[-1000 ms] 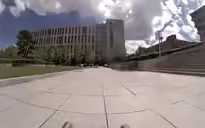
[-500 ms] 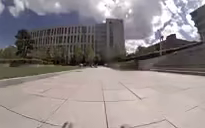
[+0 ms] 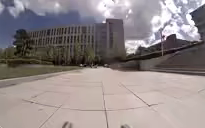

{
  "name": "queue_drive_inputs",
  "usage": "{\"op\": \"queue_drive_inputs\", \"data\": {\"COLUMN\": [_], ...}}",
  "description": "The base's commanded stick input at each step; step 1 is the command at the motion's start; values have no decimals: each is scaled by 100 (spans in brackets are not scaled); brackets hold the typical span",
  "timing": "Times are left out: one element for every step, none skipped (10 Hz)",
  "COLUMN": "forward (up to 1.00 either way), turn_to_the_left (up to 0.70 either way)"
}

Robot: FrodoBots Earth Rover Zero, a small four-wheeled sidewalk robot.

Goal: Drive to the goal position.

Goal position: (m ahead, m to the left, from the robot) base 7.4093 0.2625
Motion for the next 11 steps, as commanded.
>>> {"op": "queue_drive_inputs", "data": {"forward": [70,70,70,70,70,70,70,70,70,70,70], "turn_to_the_left": [0,0,0,0,0,0,0,-2,-19,-15,0]}}
